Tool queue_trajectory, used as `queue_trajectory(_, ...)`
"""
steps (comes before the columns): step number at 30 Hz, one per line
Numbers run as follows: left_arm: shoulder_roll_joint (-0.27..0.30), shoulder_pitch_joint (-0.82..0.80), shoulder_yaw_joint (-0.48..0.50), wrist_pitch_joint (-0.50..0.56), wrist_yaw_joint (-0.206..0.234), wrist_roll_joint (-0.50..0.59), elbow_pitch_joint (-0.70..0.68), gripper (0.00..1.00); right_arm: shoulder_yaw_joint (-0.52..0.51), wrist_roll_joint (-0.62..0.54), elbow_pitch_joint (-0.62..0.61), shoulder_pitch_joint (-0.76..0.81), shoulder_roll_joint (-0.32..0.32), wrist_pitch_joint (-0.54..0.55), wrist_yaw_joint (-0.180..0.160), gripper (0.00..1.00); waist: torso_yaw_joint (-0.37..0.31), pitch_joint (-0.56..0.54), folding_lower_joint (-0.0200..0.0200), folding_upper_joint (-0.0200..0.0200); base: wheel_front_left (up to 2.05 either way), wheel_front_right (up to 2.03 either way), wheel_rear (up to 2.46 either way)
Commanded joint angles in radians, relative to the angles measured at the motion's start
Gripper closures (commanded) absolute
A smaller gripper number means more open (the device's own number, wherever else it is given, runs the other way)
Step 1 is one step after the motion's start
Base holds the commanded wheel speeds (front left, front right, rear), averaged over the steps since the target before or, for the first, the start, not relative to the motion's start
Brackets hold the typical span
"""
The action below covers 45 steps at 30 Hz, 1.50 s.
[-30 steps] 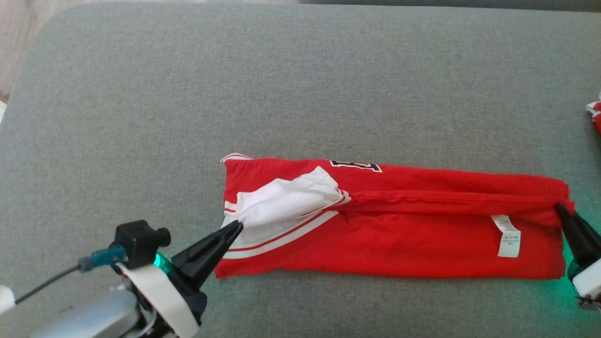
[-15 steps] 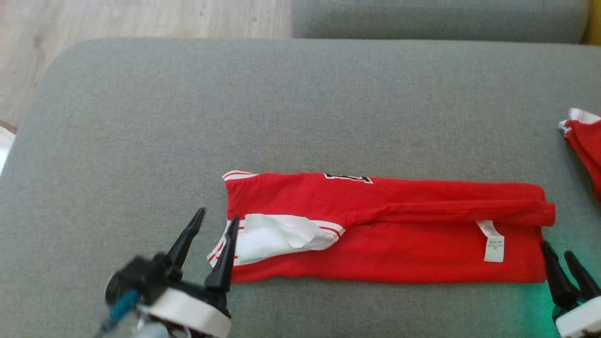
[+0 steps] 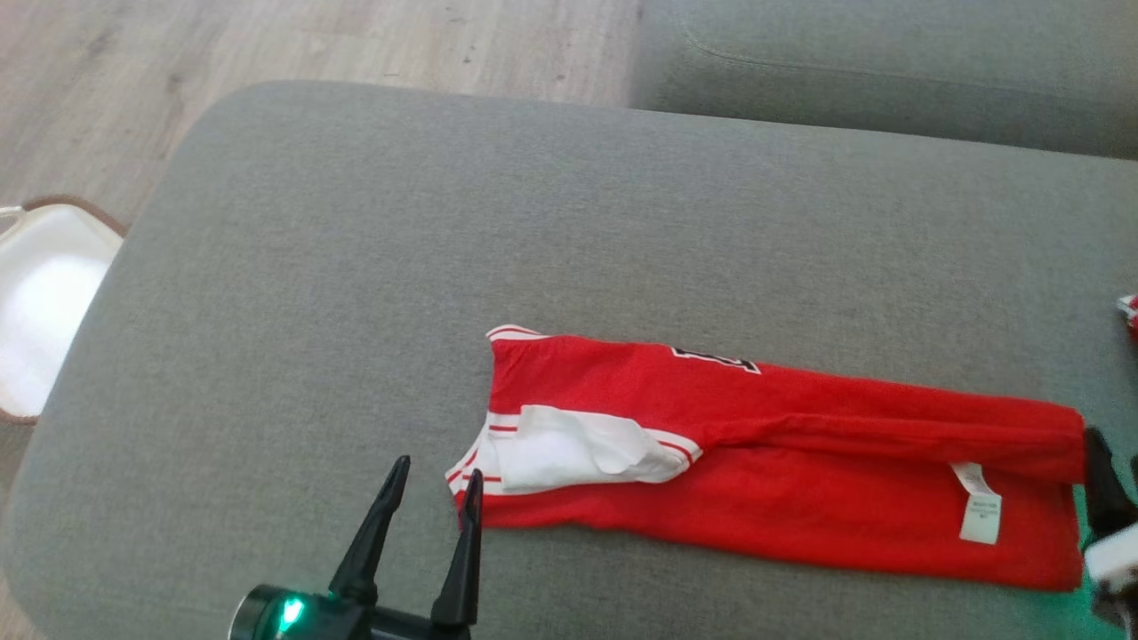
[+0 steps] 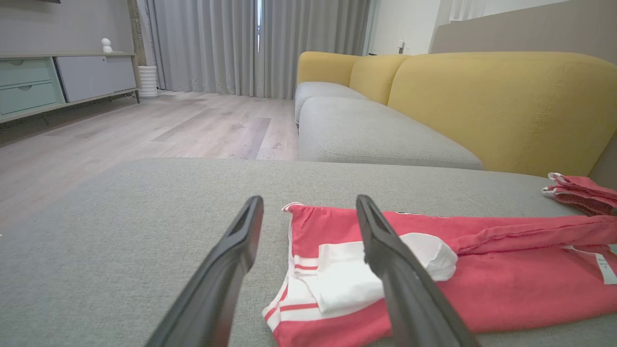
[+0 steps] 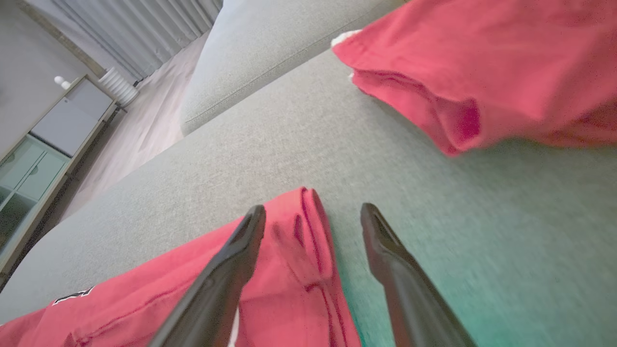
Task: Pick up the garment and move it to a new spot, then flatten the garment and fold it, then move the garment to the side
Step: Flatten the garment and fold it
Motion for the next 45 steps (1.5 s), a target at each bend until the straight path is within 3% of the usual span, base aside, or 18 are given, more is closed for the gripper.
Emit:
queue_trajectory(1,-0.01,-0.018,0.049,-0.009,-0.012,0.025,-0.022,0.0,-0.001,-0.038,-0.002,-0.062,-0.023,0.014,0.007,0.0,0.013,-0.006,0.0001,-0.0001,0.0,0.0,0.0)
queue_trajectory(11,-0.076,0.008,0.101,-0.009,-0.102,0.091,0.004,0.0,-0.058,-0.234,0.179,-0.22,-0.02,0.161,0.007,0.0,0.031,-0.006,0.0001,-0.0001,0.0,0.0,0.0)
queue_trajectory(25,-0.131,0.041,0.163,-0.009,-0.178,0.149,0.021,0.0,-0.048,-0.205,0.056,-0.05,0.068,0.154,0.007,0.0,-0.021,-0.026,0.0001,-0.0001,0.0,0.0,0.0)
queue_trajectory(32,-0.148,0.05,0.182,-0.009,-0.2,0.173,0.025,0.0,-0.032,-0.184,0.058,-0.04,0.099,0.177,0.007,0.0,-0.034,-0.037,0.0001,-0.0001,0.0,0.0,0.0)
queue_trajectory(33,-0.15,0.05,0.184,-0.009,-0.202,0.177,0.026,0.0,-0.028,-0.18,0.059,-0.042,0.104,0.184,0.007,0.13,-0.034,-0.037,0.0001,-0.0001,0.0,0.0,0.0)
queue_trajectory(36,-0.157,0.049,0.19,-0.01,-0.209,0.186,0.027,0.0,-0.013,-0.181,0.076,-0.055,0.112,0.198,0.007,0.28,-0.033,-0.035,0.0001,-0.0001,0.0,0.0,0.0)
queue_trajectory(37,-0.159,0.049,0.192,-0.01,-0.211,0.189,0.027,0.0,-0.007,-0.184,0.083,-0.059,0.113,0.202,0.007,0.44,-0.032,-0.035,0.0001,-0.0001,0.0,0.0,0.0)
queue_trajectory(39,-0.162,0.049,0.198,-0.01,-0.215,0.194,0.027,0.0,0.002,-0.186,0.092,-0.065,0.117,0.208,0.007,0.66,-0.029,-0.035,0.0001,-0.0001,0.0,0.0,0.0)
queue_trajectory(40,-0.164,0.05,0.202,-0.01,-0.215,0.196,0.025,0.0,0.003,-0.186,0.095,-0.068,0.118,0.208,0.007,0.89,-0.028,-0.036,0.0001,-0.0001,0.0,0.0,0.0)
queue_trajectory(41,-0.166,0.051,0.206,-0.01,-0.215,0.201,0.022,0.0,0.005,-0.185,0.096,-0.071,0.119,0.207,0.007,1.0,-0.028,-0.037,0.0001,-0.0001,0.0,0.0,0.0)
queue_trajectory(45,-0.169,0.056,0.218,-0.01,-0.216,0.219,0.02,0.0,0.001,-0.188,0.097,-0.079,0.108,0.18,0.007,1.0,-0.03,-0.037,0.0001,-0.0001,0.0,0.0,0.0)
